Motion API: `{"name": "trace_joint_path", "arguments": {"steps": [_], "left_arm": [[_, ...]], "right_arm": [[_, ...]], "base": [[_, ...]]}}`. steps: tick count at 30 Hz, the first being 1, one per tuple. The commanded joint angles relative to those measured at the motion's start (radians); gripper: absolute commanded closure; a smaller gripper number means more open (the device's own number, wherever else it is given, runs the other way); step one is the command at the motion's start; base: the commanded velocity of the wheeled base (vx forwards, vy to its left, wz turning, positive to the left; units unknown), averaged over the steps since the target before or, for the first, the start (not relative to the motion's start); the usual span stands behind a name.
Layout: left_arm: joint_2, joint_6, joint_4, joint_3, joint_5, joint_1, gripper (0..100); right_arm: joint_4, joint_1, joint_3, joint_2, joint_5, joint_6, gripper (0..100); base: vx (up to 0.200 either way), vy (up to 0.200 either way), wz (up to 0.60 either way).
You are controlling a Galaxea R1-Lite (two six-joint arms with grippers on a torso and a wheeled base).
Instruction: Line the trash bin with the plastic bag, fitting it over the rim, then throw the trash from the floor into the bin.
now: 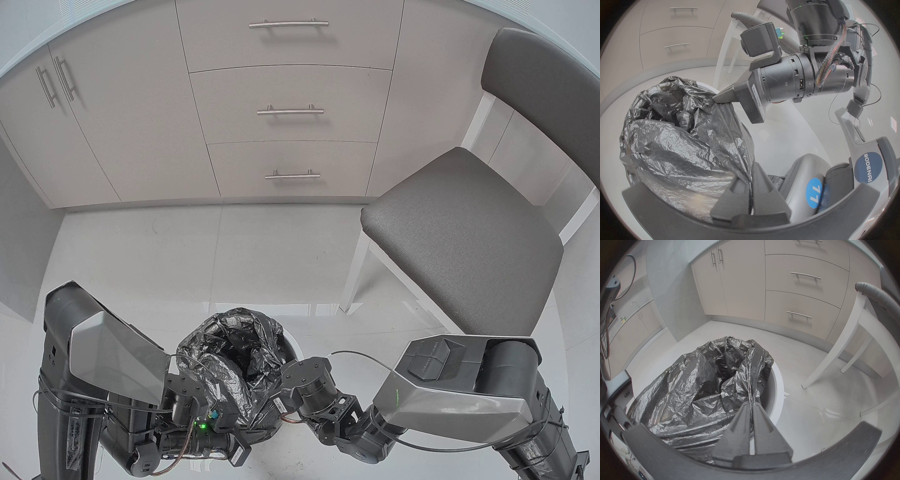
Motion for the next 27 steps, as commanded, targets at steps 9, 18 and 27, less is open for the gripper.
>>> {"name": "trace_joint_path", "arguments": {"steps": [9, 18, 27], "left_arm": [[0.043, 0.007, -0.001, -0.074, 0.114, -0.027, 100], [0.049, 0.001, -0.001, -0.100, 0.142, -0.040, 100], [0.075, 0.000, -0.001, -0.143, 0.212, -0.091, 100]], "right_arm": [[-0.004, -0.014, 0.000, -0.022, -0.011, -0.036, 100], [-0.006, -0.041, -0.020, -0.037, -0.048, -0.085, 100], [-0.006, -0.067, -0.020, -0.065, -0.088, -0.145, 100]], "base": [[0.000, 0.000, 0.00], [0.000, 0.000, 0.00], [0.000, 0.000, 0.00]]}}
